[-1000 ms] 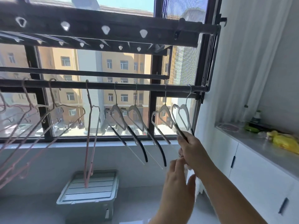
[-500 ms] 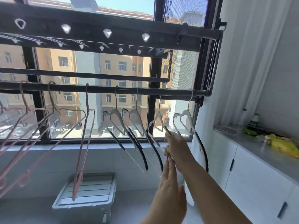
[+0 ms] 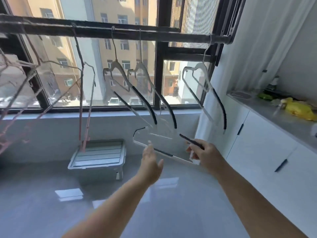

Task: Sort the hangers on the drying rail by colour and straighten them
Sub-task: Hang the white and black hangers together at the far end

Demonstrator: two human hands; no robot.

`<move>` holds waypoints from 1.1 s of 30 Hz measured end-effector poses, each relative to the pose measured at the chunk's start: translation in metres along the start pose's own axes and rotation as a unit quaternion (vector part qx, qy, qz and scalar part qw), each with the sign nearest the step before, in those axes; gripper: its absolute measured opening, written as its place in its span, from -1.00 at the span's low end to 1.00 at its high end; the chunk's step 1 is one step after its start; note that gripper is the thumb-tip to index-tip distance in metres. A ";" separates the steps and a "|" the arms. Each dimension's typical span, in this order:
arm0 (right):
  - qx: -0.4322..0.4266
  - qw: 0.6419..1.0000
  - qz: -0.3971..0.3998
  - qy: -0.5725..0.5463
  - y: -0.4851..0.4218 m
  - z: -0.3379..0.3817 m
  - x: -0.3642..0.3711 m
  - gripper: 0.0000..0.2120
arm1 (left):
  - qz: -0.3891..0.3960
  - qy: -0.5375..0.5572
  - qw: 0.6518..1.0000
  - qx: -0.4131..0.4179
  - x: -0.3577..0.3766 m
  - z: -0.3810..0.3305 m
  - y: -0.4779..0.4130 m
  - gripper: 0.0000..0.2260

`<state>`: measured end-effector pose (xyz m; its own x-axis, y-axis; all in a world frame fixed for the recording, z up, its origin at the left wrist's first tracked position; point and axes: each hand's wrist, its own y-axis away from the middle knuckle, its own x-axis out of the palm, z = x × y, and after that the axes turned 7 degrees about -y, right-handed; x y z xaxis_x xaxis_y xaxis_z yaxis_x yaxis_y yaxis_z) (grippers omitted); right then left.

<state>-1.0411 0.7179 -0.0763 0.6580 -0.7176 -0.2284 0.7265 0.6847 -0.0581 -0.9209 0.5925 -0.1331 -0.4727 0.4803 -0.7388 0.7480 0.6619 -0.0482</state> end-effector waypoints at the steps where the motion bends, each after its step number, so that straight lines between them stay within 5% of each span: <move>1: 0.002 1.000 0.008 -0.002 0.005 -0.005 -0.005 -0.85 | -0.009 -0.002 1.000 -0.020 -0.001 0.013 -0.006 -0.37; 7: 0.035 0.997 0.060 -0.020 0.025 -0.030 -0.038 -0.87 | -0.036 -0.042 0.991 -0.120 -0.024 0.077 -0.028 -0.33; 12: 0.067 0.995 0.066 -0.043 0.025 -0.047 -0.055 -0.88 | 0.038 -0.026 0.994 -0.099 -0.051 0.112 -0.012 -0.87; 16: 0.072 0.997 0.009 -0.028 0.020 -0.069 -0.047 -0.94 | 0.084 -0.024 0.993 -0.076 -0.062 0.121 0.005 -0.85; 19: 0.057 0.996 -0.036 0.055 0.012 -0.085 -0.032 -0.81 | 0.082 -0.024 0.992 -0.097 -0.064 0.128 0.011 -0.81; 23: 0.050 0.991 0.031 0.121 0.012 -0.091 -0.012 -0.56 | 0.085 -0.042 0.988 -0.122 -0.062 0.137 0.014 -0.81; 28: 0.041 0.992 0.036 0.110 0.026 -0.090 0.013 -0.56 | 0.097 -0.026 0.984 -0.144 -0.052 0.134 0.016 -0.90; 33: 0.048 0.985 0.101 0.130 0.050 -0.088 0.041 -0.66 | 0.117 0.158 0.957 -0.212 -0.029 0.117 0.021 -0.78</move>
<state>-0.9954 0.7342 -0.1743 0.7278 -0.5023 -0.4669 0.6093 0.7861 0.1041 -0.8369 0.5250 -0.1910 -0.4832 0.7493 -0.4528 0.6261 0.6573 0.4195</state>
